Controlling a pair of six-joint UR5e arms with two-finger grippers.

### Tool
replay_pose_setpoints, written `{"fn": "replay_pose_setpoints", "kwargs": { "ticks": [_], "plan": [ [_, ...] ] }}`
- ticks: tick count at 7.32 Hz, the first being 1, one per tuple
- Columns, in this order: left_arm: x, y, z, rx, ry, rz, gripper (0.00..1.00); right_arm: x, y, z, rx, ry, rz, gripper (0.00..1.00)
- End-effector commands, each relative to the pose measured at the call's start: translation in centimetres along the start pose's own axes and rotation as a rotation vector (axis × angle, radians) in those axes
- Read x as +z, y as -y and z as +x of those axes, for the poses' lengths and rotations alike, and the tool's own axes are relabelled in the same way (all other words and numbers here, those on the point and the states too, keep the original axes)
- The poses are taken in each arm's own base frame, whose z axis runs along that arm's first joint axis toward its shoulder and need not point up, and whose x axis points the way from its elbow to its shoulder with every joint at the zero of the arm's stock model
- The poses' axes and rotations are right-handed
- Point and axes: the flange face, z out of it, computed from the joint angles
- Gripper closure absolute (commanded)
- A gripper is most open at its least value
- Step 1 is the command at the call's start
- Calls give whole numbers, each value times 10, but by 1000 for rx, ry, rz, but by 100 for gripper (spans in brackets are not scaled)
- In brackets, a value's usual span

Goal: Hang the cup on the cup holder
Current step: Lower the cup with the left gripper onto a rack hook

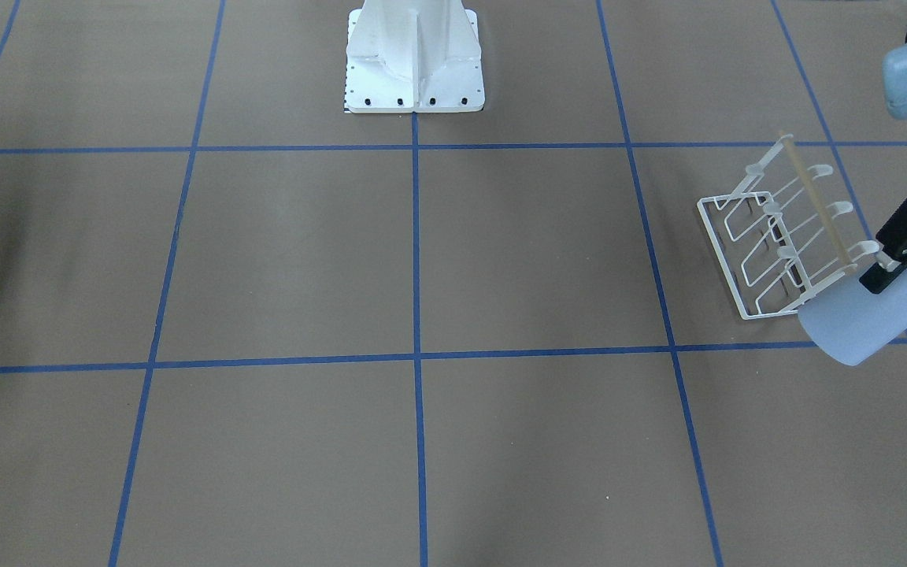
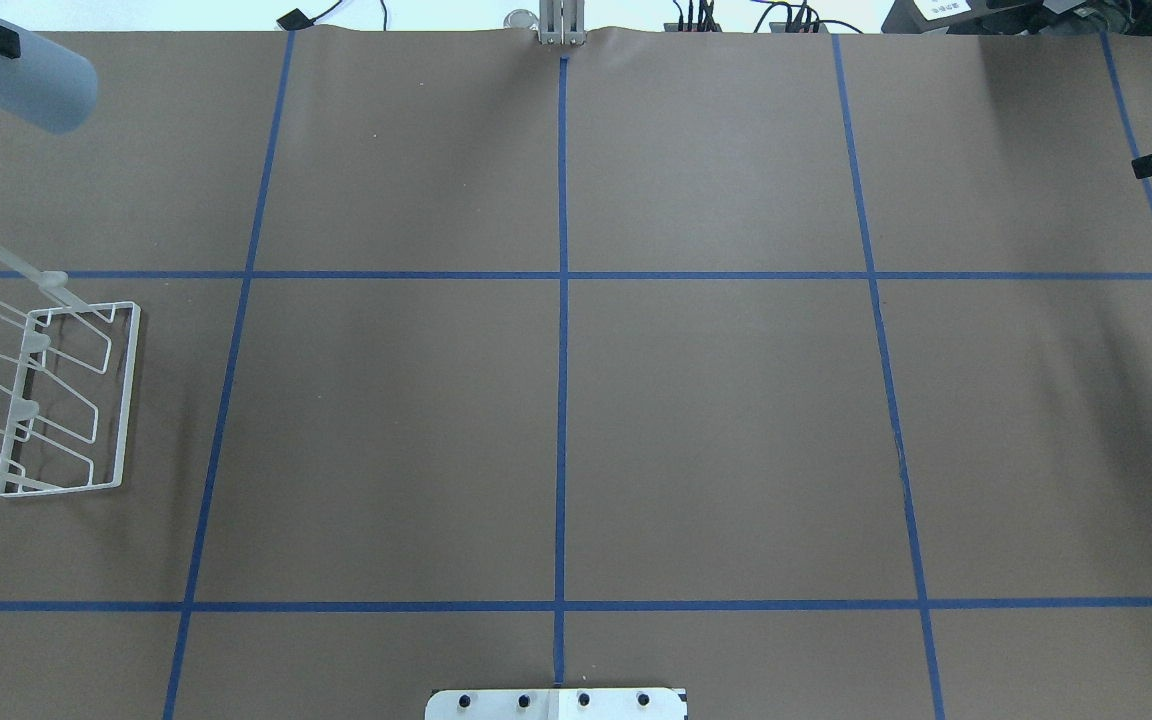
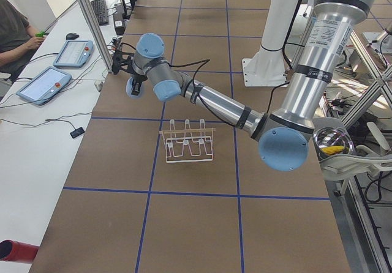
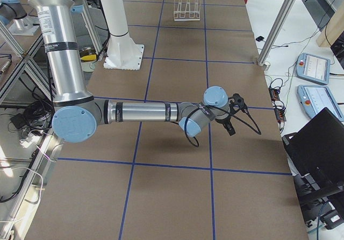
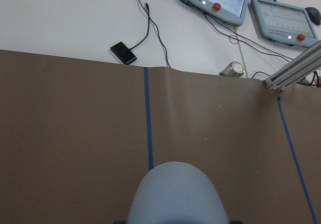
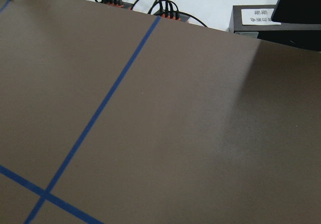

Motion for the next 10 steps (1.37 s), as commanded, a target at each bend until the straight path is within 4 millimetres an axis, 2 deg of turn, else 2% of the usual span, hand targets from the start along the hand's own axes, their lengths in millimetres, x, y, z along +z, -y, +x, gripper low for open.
{"fn": "replay_pose_setpoints", "kwargs": {
  "ticks": [1, 2, 3, 5, 6, 7, 10],
  "plan": [
    [-8, -30, 18, 74, 236, -142, 100, -1, -6, 8, 67, 21, -128, 0],
    [5, -38, 21, 75, 245, -181, 100, -1, -6, 9, 58, 17, -177, 0],
    [21, -46, 26, 77, 241, -219, 100, -10, 4, -2, 63, 5, -228, 0],
    [41, -59, 30, 83, 242, -260, 100, -52, 13, -23, 77, -9, -304, 0],
    [48, -68, 27, 85, 246, -280, 100, -66, 18, -33, 82, -13, -301, 0],
    [57, -82, 22, 88, 249, -306, 100, -64, 17, -35, 83, -11, -306, 0],
    [66, -90, 28, 91, 245, -322, 100, -68, 15, -38, 78, -13, -300, 0]
  ]
}}
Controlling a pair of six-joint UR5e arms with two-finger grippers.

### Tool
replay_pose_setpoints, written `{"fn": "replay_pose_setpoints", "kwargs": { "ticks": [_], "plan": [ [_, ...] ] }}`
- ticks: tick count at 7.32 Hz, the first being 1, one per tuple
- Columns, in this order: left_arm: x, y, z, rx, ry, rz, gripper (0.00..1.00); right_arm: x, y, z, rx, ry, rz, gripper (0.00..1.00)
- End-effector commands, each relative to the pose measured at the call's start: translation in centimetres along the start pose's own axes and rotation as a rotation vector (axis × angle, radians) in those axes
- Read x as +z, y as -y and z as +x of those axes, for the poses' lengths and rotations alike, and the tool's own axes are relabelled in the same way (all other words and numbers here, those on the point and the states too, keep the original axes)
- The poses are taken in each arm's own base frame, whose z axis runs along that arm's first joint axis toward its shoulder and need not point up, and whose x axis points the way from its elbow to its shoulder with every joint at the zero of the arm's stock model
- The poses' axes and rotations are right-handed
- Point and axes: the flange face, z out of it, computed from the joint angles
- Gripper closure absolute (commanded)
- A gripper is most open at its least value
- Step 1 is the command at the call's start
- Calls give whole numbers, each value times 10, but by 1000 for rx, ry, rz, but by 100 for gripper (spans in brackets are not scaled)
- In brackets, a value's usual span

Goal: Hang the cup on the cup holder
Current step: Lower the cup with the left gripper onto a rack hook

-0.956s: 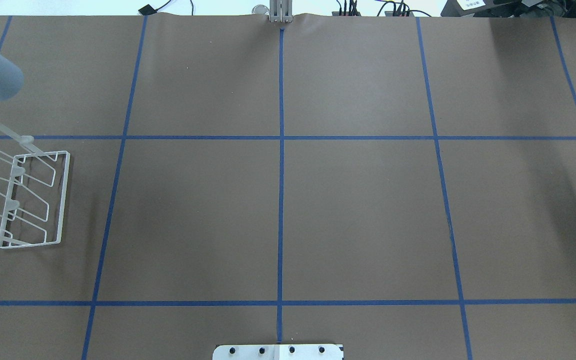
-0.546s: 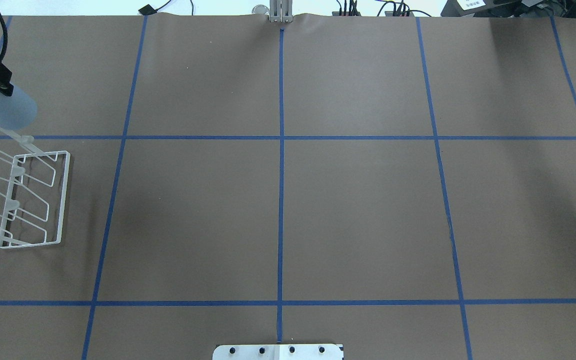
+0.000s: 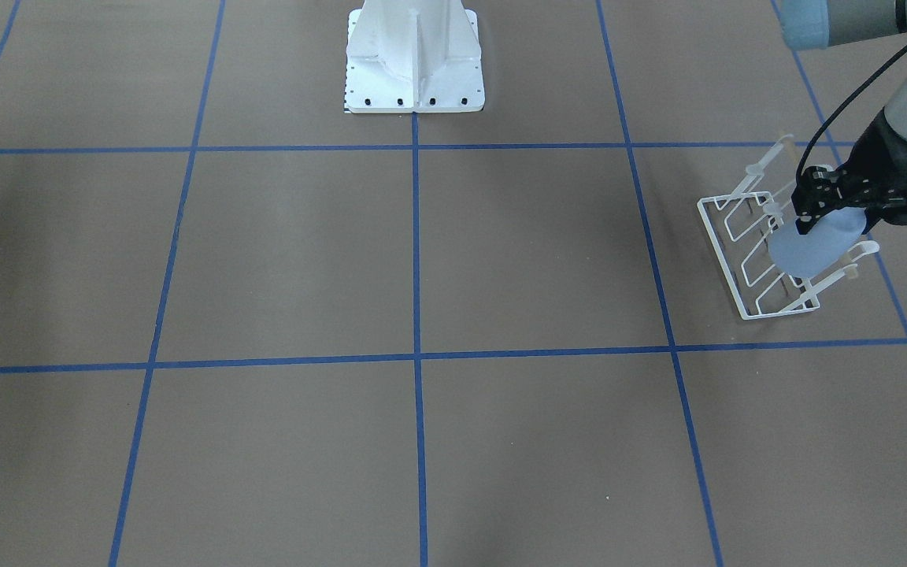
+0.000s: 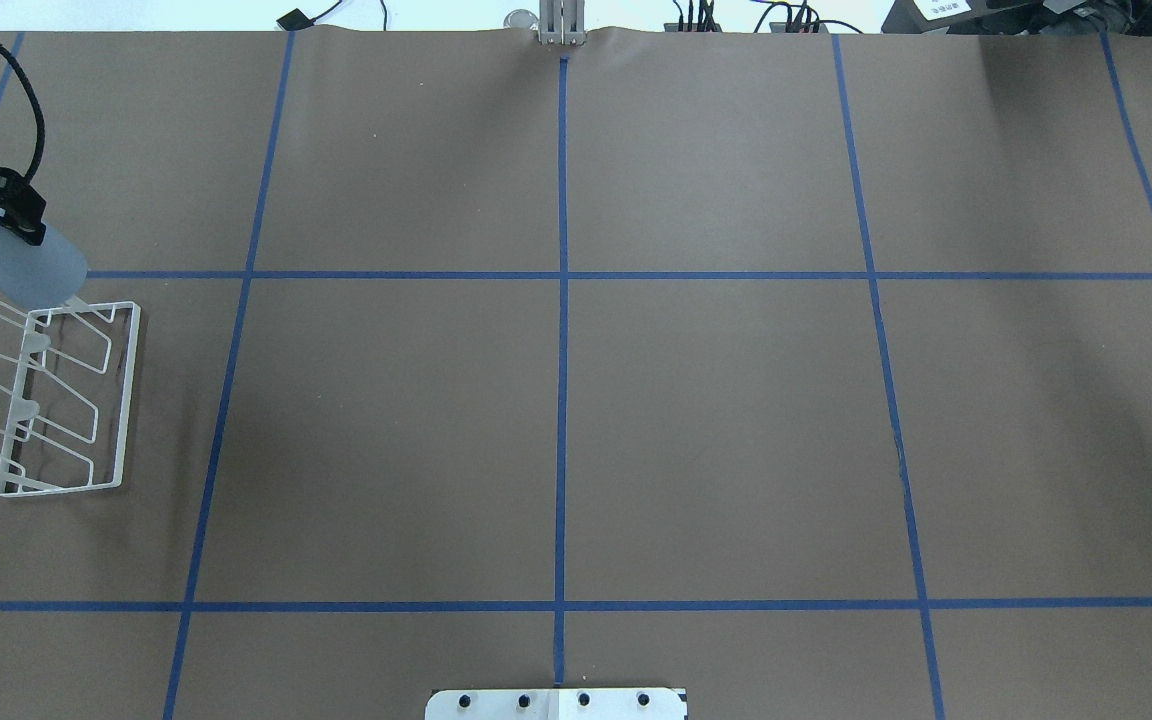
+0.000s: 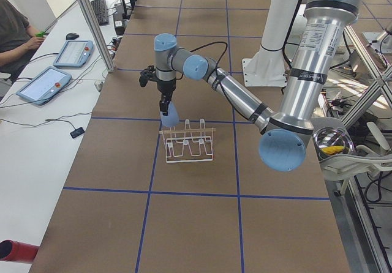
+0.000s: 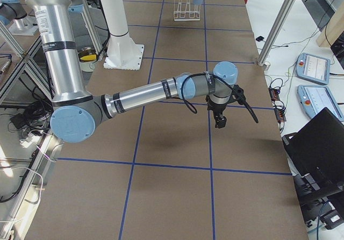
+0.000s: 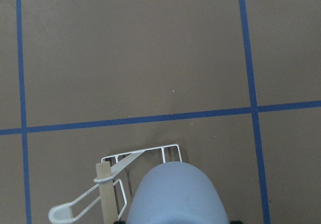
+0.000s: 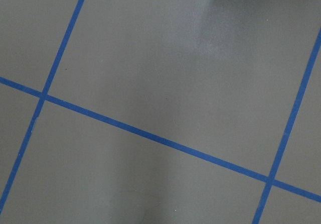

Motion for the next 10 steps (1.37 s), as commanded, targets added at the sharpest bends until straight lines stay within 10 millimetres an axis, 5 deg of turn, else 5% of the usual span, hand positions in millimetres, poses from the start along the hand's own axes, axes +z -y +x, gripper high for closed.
{"fn": "replay_pose_setpoints", "kwargs": {
  "ticks": [1, 4, 10],
  "plan": [
    [5, -1, 3, 3, 0, -9, 100, -1, -3, -1, -1, 0, 1, 0],
    [25, -9, 20, 10, 2, -48, 100, -3, -1, -4, 1, 1, 5, 0],
    [47, -4, 14, 5, 15, -77, 100, -4, 0, -6, 1, 13, 8, 0]
  ]
}}
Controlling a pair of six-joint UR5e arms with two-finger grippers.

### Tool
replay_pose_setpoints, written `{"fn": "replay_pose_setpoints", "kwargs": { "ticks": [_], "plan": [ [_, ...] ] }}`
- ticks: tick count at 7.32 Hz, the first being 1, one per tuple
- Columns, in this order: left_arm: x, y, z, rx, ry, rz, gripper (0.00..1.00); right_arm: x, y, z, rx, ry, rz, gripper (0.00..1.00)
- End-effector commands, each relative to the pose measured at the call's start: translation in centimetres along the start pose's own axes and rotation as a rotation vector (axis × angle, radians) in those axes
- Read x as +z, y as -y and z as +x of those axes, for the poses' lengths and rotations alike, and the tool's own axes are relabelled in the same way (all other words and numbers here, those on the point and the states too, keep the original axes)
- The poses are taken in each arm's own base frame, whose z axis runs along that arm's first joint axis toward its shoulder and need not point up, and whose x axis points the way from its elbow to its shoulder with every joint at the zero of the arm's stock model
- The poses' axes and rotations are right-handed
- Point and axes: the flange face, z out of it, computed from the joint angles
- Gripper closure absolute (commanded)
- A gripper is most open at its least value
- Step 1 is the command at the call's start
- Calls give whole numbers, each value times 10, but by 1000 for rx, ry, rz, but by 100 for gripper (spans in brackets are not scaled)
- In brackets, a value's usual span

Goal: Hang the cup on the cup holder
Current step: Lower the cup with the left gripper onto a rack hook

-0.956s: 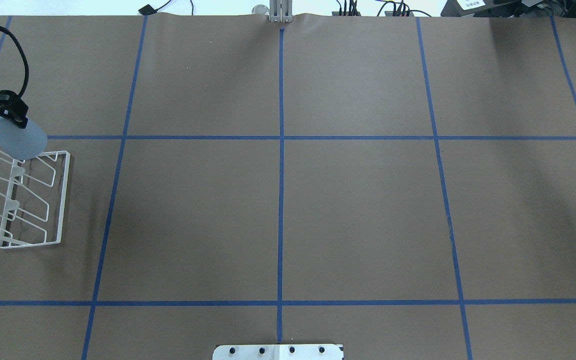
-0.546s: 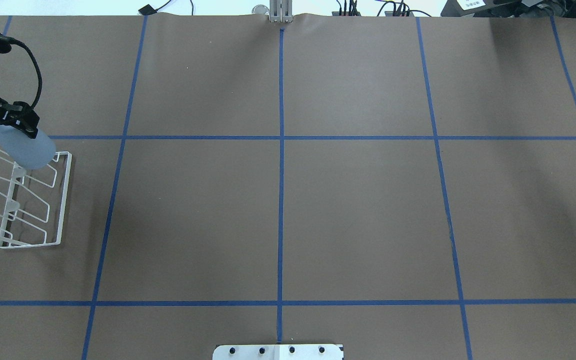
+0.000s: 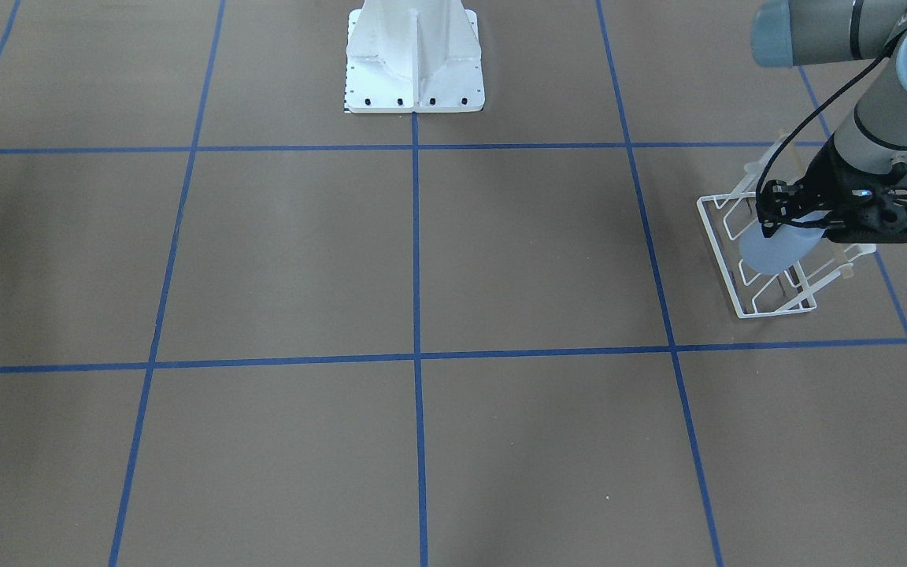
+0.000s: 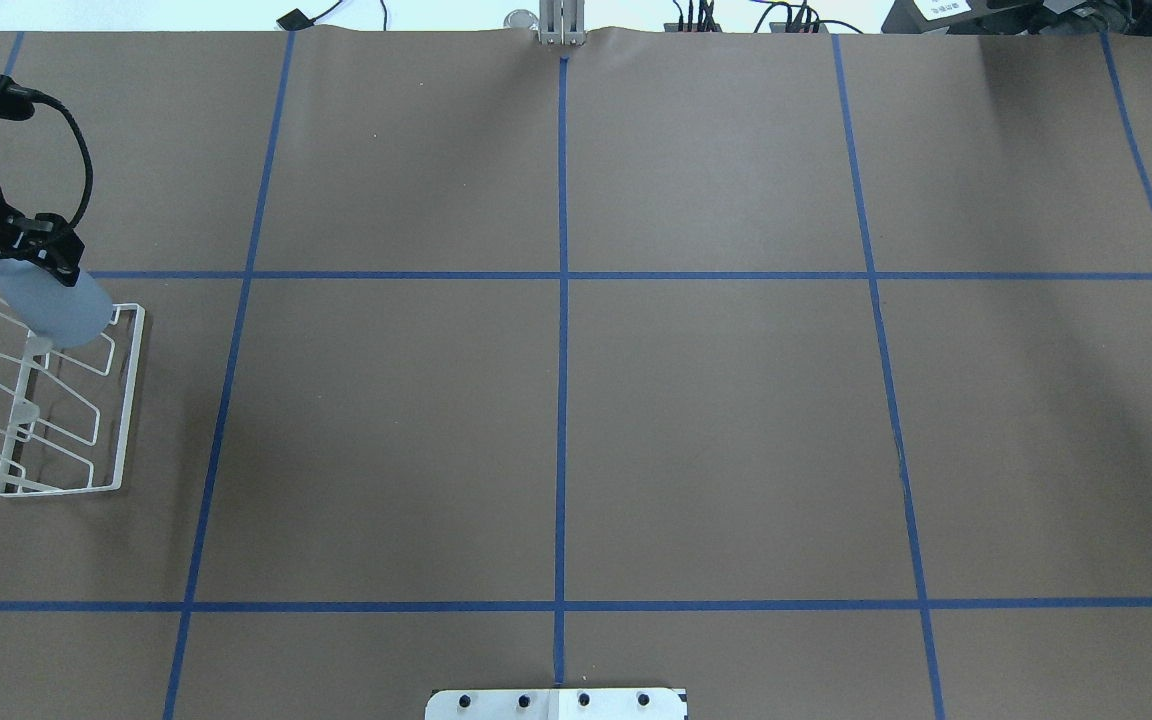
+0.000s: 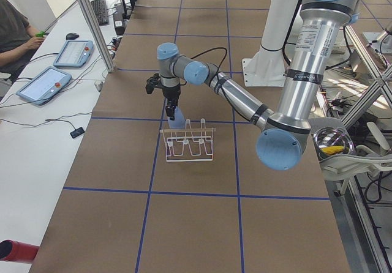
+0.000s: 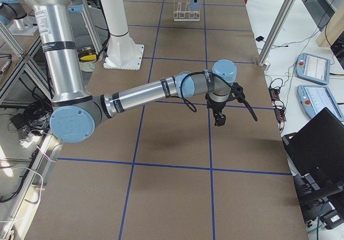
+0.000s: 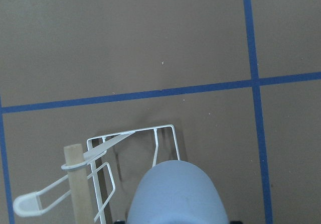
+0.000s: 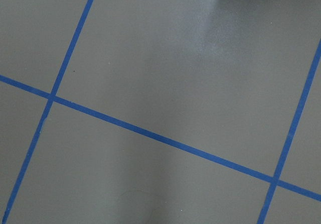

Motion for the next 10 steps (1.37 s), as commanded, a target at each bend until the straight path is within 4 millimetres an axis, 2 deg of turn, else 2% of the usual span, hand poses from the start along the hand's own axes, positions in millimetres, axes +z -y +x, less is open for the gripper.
{"fn": "replay_pose_setpoints", "kwargs": {
  "ticks": [1, 2, 3, 4, 5, 6, 8, 10],
  "plan": [
    [11, 5, -2, -2, -2, -1, 100, 0, -1, 0, 2, 2, 0, 0],
    [11, 5, -2, -1, -4, 0, 100, -4, -2, -3, -3, 1, 6, 0],
    [12, 5, -2, 4, -4, -2, 94, -4, -3, -4, -4, 1, 5, 0],
    [13, 4, -1, 5, -2, -5, 51, -4, -3, -4, -3, 1, 5, 0],
    [13, 5, -1, 10, -2, -5, 17, -4, -3, -5, -4, 3, 7, 0],
    [11, 6, 2, 15, -8, -1, 2, -4, -3, -5, -4, 3, 7, 0],
    [6, 2, 10, 23, -74, -13, 2, -4, -3, -5, -4, 3, 7, 0],
    [-14, -4, 13, 37, -101, 15, 2, -5, -2, -5, -5, 3, 8, 0]
  ]
}}
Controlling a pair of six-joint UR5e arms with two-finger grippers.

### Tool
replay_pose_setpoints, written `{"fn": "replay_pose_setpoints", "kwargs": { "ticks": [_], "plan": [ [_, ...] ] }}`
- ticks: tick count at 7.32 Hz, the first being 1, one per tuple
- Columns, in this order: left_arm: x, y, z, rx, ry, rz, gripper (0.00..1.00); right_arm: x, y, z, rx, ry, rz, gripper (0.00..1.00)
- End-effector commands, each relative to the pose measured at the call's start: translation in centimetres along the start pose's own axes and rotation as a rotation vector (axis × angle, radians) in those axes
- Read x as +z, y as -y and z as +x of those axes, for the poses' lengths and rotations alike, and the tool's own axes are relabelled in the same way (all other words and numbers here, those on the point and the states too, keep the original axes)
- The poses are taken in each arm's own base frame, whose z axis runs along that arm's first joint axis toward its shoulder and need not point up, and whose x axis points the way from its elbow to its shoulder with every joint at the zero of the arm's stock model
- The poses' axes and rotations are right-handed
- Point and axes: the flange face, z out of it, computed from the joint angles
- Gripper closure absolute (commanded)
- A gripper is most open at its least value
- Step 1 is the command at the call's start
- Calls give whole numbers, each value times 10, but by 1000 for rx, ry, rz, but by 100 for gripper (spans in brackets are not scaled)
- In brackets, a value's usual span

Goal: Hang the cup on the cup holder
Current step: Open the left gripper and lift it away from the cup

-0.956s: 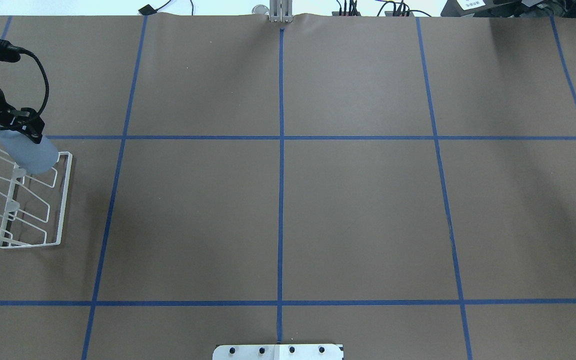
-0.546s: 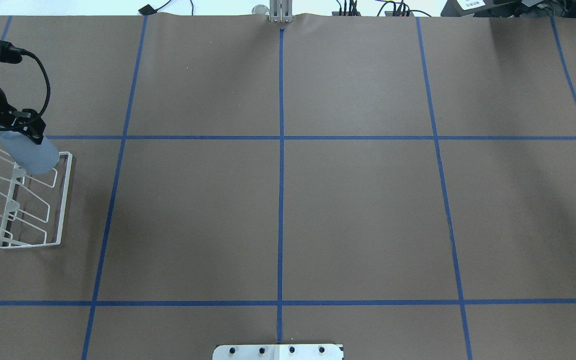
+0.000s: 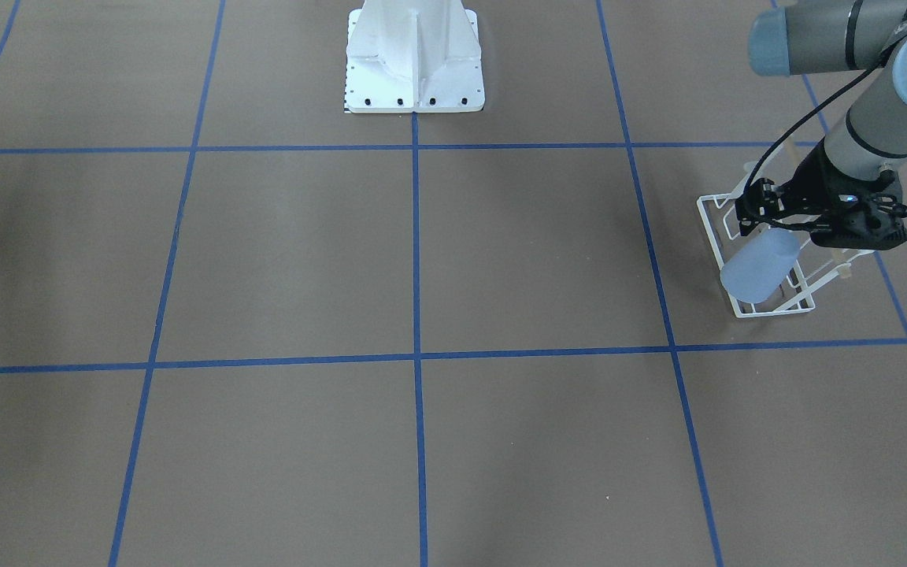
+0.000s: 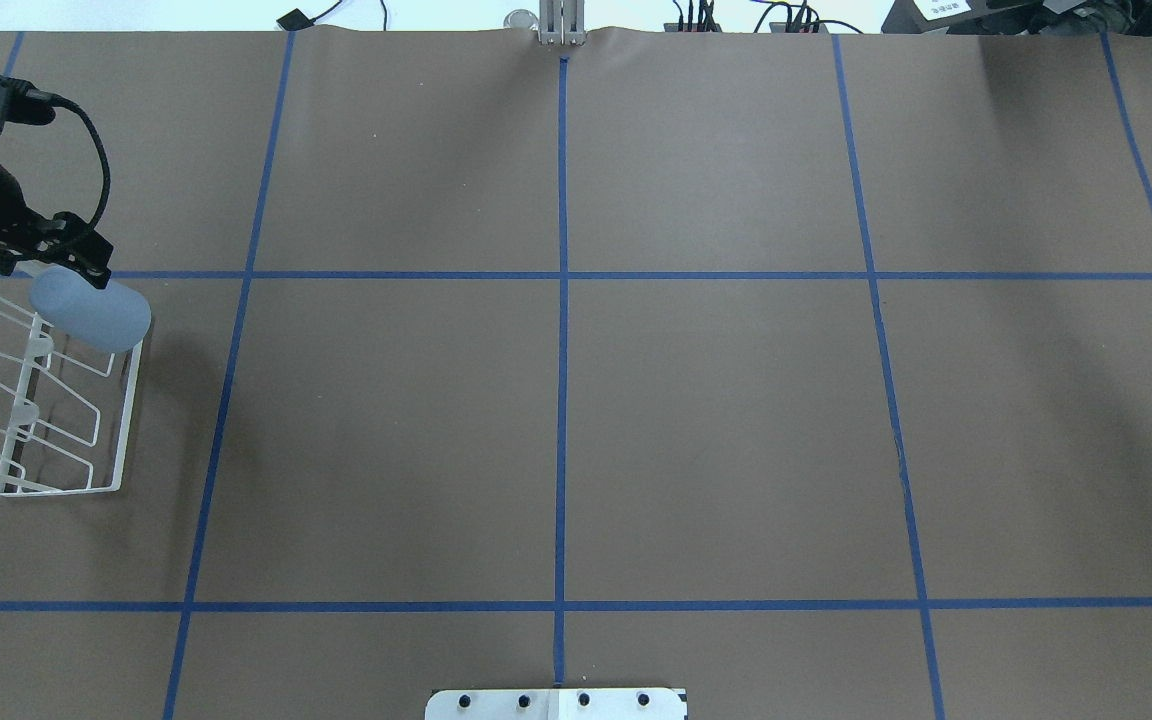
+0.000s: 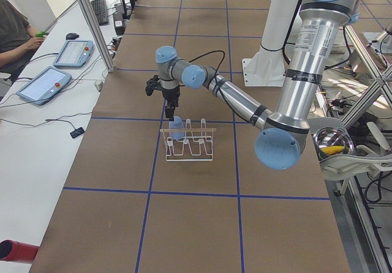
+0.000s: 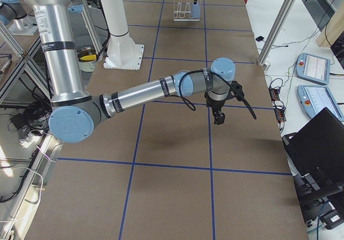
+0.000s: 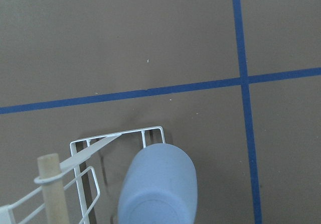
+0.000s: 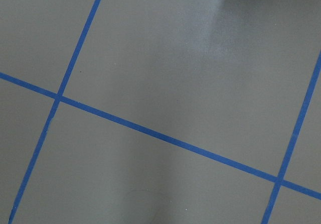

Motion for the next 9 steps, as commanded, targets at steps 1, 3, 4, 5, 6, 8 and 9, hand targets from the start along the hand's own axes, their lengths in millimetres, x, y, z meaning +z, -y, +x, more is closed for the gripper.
{"fn": "replay_pose_setpoints", "kwargs": {
  "ticks": [1, 3, 4, 5, 6, 8, 9],
  "plan": [
    [-25, -2, -6, 0, -20, 42, 2, -4, 7, -4, -4, -2, 7, 0],
    [-51, 4, -31, 69, -5, 93, 2, -11, 16, -7, 36, -24, -14, 0],
    [-59, 7, -55, 128, 13, 101, 2, -15, 14, -2, 46, -33, -9, 0],
    [-64, 1, -91, 134, 31, 110, 2, -15, 13, 1, 47, -57, -12, 0],
    [-72, -5, -145, 164, 60, 113, 2, -15, 13, 4, 48, -91, -14, 0],
    [-81, -9, -218, 111, 37, 108, 2, -14, -3, 8, 73, -95, -17, 0],
    [-80, -19, -246, 65, 37, 105, 2, -10, -22, 11, 83, -97, -27, 0]
  ]
}}
